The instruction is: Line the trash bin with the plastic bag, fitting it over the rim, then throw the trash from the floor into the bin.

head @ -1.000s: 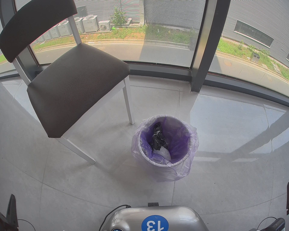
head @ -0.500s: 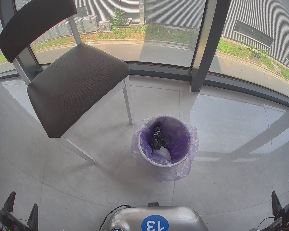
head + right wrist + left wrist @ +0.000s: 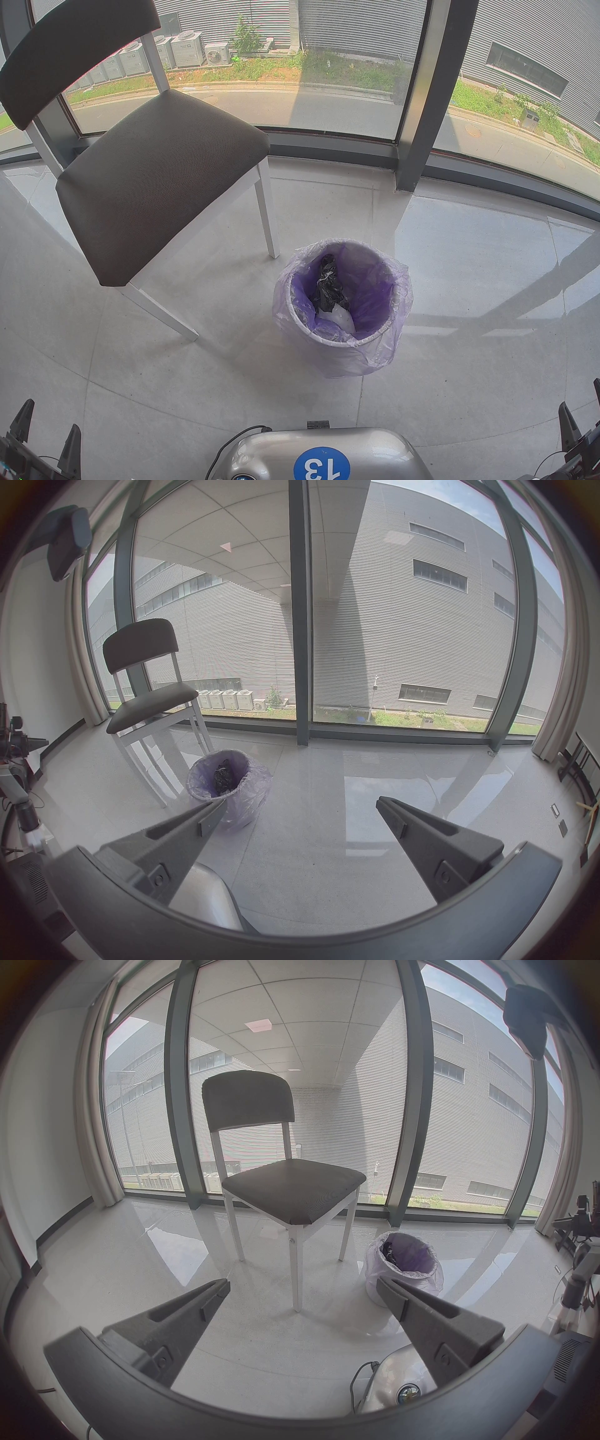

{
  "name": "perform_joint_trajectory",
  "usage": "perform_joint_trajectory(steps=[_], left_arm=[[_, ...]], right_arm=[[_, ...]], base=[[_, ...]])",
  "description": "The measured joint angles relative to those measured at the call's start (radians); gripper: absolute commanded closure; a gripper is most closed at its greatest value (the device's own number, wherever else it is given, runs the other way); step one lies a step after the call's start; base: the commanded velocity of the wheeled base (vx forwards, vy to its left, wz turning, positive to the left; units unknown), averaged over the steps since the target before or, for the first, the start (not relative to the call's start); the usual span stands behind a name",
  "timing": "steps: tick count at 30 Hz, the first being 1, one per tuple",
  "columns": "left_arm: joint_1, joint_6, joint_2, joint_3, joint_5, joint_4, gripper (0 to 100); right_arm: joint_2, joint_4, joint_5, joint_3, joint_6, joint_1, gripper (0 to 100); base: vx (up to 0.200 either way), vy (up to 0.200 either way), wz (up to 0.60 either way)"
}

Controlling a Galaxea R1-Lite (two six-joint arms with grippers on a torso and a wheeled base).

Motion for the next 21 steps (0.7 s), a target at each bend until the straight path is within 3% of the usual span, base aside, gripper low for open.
perform_joint_trajectory(steps=[21], left_arm=[[0.000, -0.030, 0.000, 0.000, 0.031, -0.002, 0]], right_arm=[[0.000, -0.006, 0.000, 0.000, -0.014, -0.001, 0]], base=[[0.000, 0.000, 0.00]])
